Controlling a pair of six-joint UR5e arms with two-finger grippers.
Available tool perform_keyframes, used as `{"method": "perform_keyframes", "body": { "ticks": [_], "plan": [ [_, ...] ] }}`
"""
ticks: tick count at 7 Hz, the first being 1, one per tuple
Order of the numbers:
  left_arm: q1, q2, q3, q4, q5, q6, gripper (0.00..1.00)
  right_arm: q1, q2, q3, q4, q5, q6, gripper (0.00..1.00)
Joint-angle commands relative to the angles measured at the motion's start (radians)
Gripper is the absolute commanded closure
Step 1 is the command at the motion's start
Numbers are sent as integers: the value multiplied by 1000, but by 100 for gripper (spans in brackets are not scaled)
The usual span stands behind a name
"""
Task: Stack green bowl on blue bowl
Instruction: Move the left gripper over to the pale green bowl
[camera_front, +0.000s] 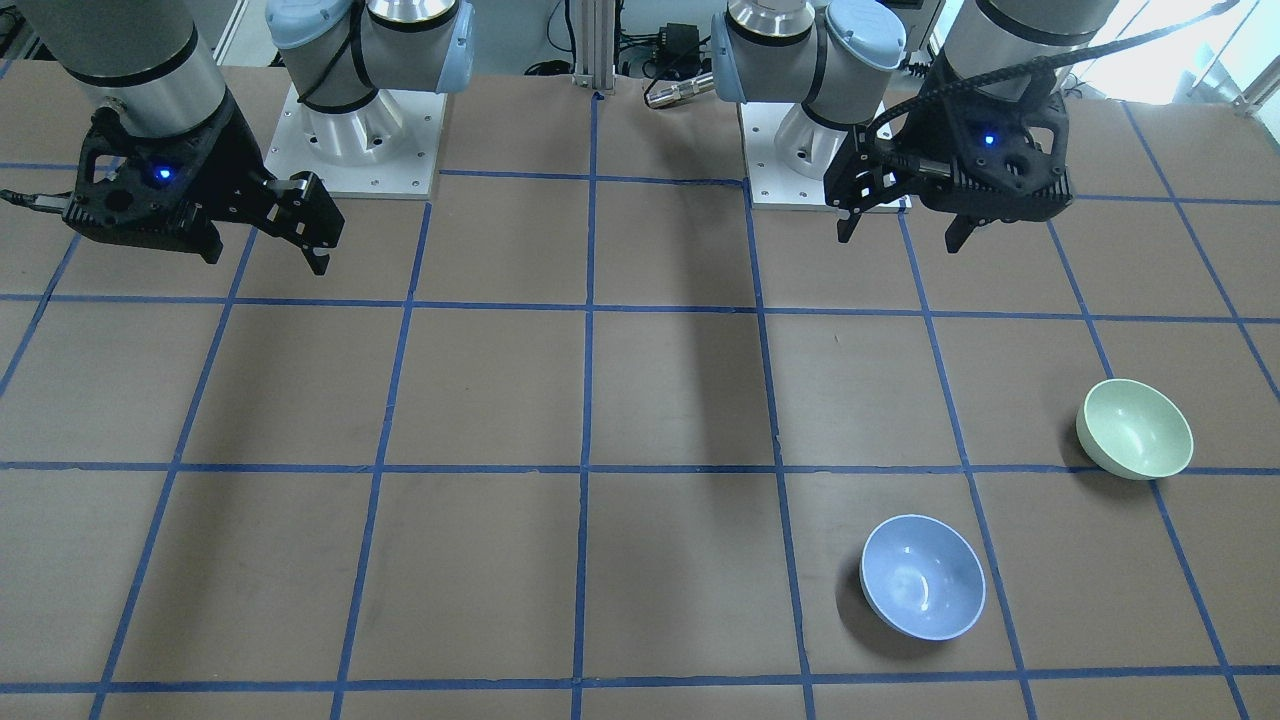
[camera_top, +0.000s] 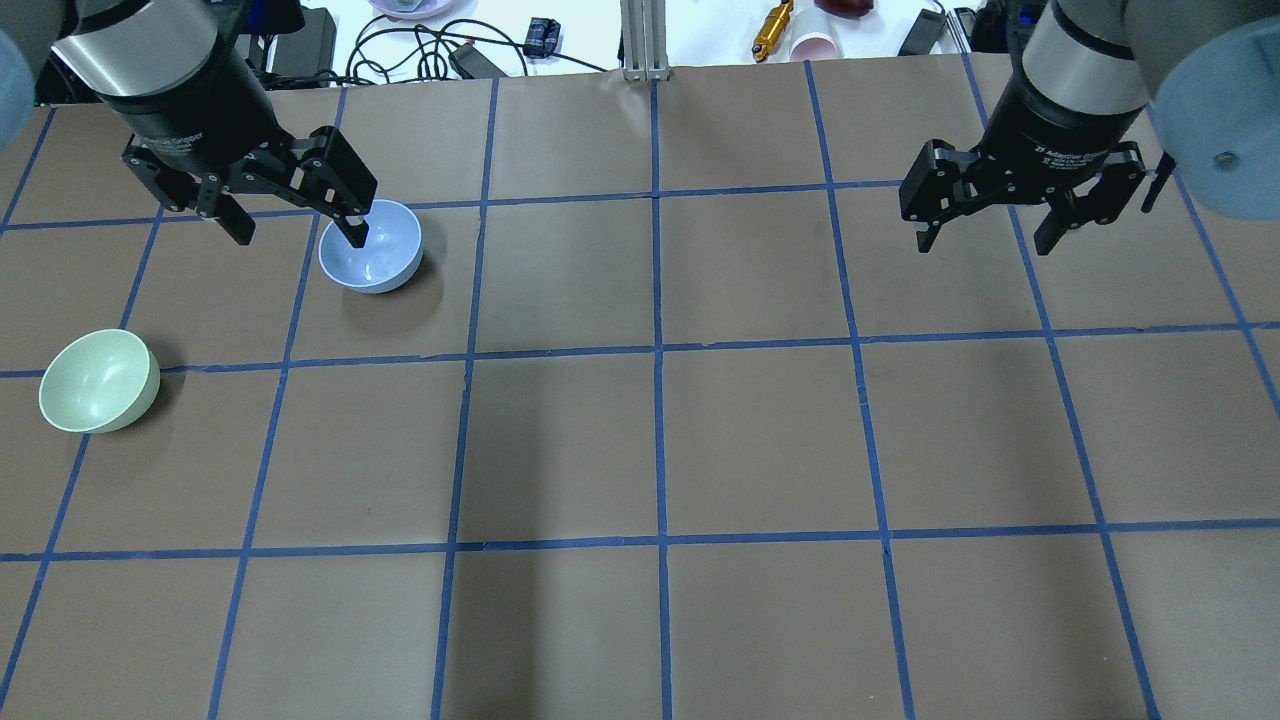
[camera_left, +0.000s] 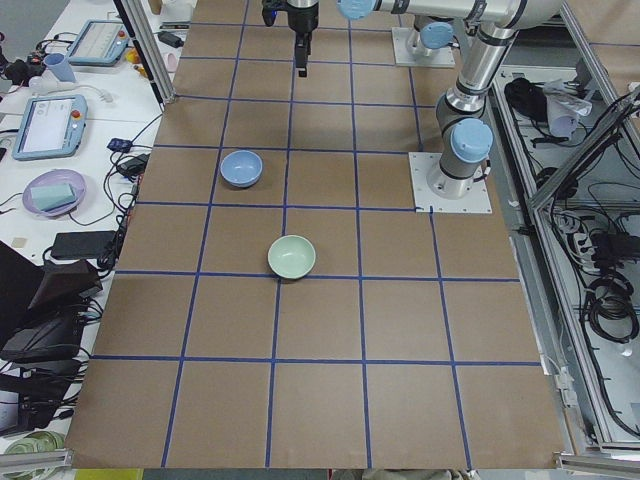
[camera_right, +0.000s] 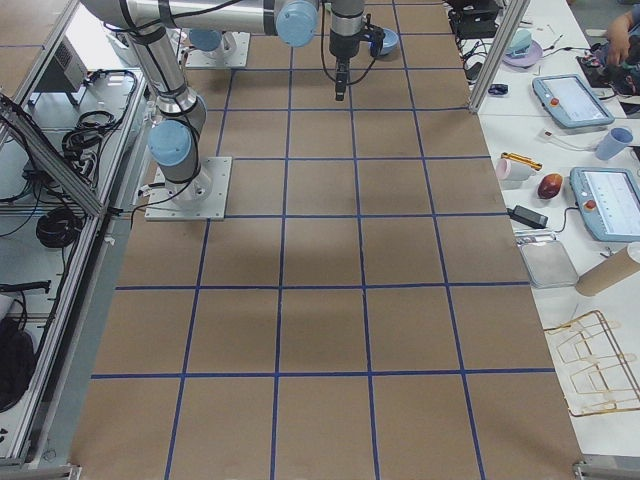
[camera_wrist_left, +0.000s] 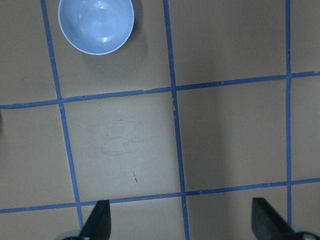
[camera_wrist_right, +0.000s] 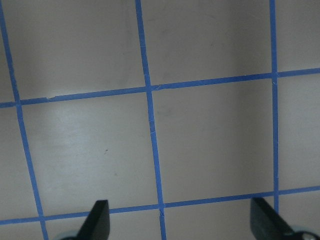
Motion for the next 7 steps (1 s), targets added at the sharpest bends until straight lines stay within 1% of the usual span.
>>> {"method": "perform_keyframes", "body": {
  "ticks": [1, 3, 4, 5, 6, 7],
  "plan": [
    [16, -1, -1, 7, -2, 3, 0, 0, 0, 0, 0, 0, 0, 0],
    [61, -4, -4, 5, 3, 19, 0, 0, 0, 0, 0, 0, 0, 0],
    [134, -15, -15, 7, 0, 81, 0, 0, 0, 0, 0, 0, 0, 0],
    [253, -44, -22, 13, -3, 180, 0, 0, 0, 0, 0, 0, 0, 0],
    [348, -67, -33, 25, -11, 239, 0, 0, 0, 0, 0, 0, 0, 0],
    [406, -94, -33, 28, -11, 268, 0, 0, 0, 0, 0, 0, 0, 0]
  ]
}}
